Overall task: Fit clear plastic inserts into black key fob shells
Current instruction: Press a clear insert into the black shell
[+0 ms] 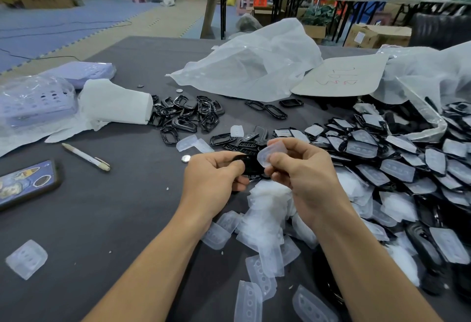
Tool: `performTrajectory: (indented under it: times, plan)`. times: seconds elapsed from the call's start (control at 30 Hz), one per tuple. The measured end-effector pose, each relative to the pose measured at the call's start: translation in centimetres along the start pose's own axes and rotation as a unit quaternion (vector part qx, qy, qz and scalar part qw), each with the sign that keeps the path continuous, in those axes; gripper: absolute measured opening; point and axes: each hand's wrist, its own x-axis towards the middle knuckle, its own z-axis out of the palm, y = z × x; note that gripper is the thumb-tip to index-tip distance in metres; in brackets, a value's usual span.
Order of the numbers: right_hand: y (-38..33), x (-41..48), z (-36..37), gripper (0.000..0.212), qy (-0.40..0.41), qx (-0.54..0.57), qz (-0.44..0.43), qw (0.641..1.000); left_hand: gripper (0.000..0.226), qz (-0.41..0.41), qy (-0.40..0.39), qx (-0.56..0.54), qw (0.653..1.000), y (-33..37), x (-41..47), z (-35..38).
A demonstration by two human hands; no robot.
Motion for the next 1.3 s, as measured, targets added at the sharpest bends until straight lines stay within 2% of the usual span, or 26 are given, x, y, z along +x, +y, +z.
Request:
performTrajectory:
  times: [0.3,0.47,0.6,0.77,0.87,0.93,1.03,1.1,1.2,1.3]
  plan:
    - [-0.19,0.0,-0.12,0.039,-0.018,0.036,0.011,0.999,0.032,0.003,-0.005,-0.004,1.0,0.06,-0.02,-0.05]
    - [-0.2,0.11,-0.16,0.027,-0.019,0.046,0.005,0.999,0.034,0.005,-0.004,-0.002,1.0,0.03,-0.01,0.0]
    - [-0.23,0.1,-0.04,0.03,-0.016,0.038,-0.004,0.999,0.04,0.006,-0.004,0.001,1.0,-0.04,0.05,0.03]
    - [-0.2,0.09,-0.13,0.033,-0.018,0.032,0.006,0.999,0.031,0.006,-0.001,0.005,1.0,-0.2,0.11,0.01]
    - [-0.24,0.07,-0.07,0.029,-0.016,0.04,0.006,0.999,0.039,0.011,-0.003,0.007,1.0,-0.18,0.14,0.03]
    - [-0.38,0.0,0.04,0.027,-0.019,0.041,-0.005,0.999,0.043,0.013,-0.001,0.007,1.0,-0.15,0.16,0.06]
    - [-0.36,-0.09,0.15,0.024,-0.018,-0.014,-0.069,0.997,0.046,0.014,-0.004,0.013,1.0,-0.17,0.14,0.07]
    - [-0.22,-0.19,0.22,0.019,-0.026,-0.062,-0.107,0.992,0.043,0.009,-0.013,0.009,1.0,-0.18,0.0,0.08]
    - [0.13,-0.49,0.44,0.02,-0.061,-0.072,-0.095,0.991,0.025,-0.007,-0.045,-0.011,0.999,-0.09,-0.19,0.01]
    - [0.56,-0.44,0.38,0.02,-0.044,-0.123,-0.095,0.987,0.015,-0.027,-0.11,-0.041,0.993,0.17,-0.23,-0.26]
